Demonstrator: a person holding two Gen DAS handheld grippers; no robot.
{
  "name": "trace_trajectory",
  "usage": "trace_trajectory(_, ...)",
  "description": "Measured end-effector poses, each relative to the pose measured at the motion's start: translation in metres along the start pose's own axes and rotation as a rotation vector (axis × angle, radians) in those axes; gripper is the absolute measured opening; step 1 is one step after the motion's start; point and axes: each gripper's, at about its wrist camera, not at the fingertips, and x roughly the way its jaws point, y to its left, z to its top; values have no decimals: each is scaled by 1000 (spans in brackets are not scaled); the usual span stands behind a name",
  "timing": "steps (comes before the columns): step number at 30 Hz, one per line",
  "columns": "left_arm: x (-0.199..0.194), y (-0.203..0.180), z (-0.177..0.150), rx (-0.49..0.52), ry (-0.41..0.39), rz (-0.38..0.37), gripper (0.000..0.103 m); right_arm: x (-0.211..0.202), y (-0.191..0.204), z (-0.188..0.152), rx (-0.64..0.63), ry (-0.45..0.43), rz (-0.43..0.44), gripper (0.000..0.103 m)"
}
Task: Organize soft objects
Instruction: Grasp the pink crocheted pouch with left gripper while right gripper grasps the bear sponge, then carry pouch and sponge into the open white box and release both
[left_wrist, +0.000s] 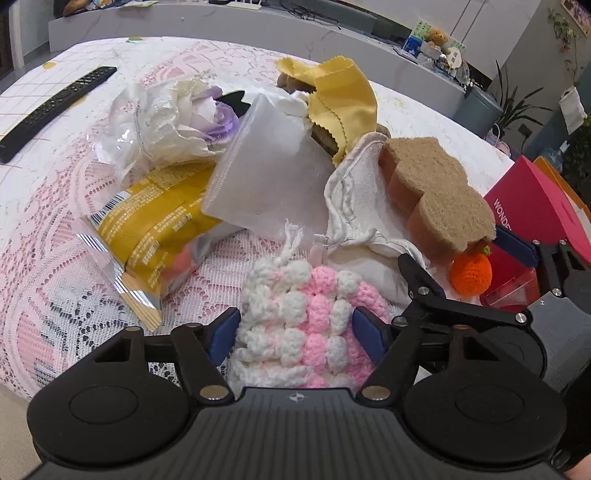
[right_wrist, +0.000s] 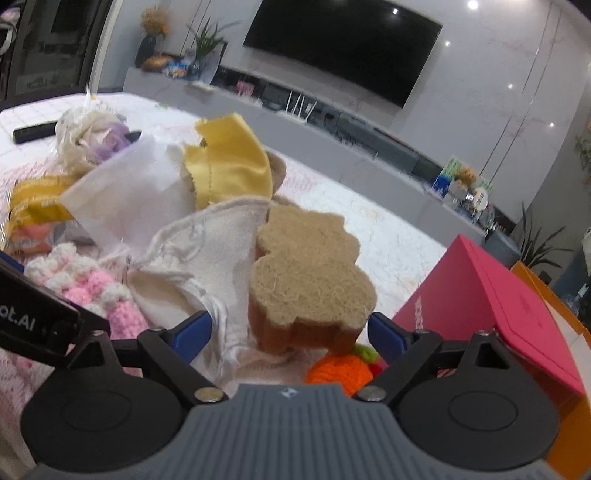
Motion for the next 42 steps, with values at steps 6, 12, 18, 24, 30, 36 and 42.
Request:
trace_trajectory(6, -7, 2, -1, -7, -18, 2, 78, -8, -14, 3, 107, -31, 20, 79)
trace_trajectory(12, 0, -9, -1, 33, -6, 40, 78, 1, -8, 4, 112, 10, -24, 75)
trace_trajectory(18, 4, -10, -3, 35, 7, 36, 78, -2, -29, 6, 222, 0, 31, 57)
trace_trajectory(24, 3, -15, -4, 68, 1, 40, 67, -27, -38, 11, 268, -38, 64, 56)
trace_trajectory(30, -6, -22, -9, 108, -42, 73, 54, -46, -30, 0, 230, -4, 92, 56)
trace_trajectory(36, -20, -31, -15, 153, -109, 110, 20, -54, -36, -7, 254, 33, 149, 56)
trace_trajectory(42, -34, -30, -17, 149, -164, 96, 18, -67, -47, -14, 288, 39, 163, 56)
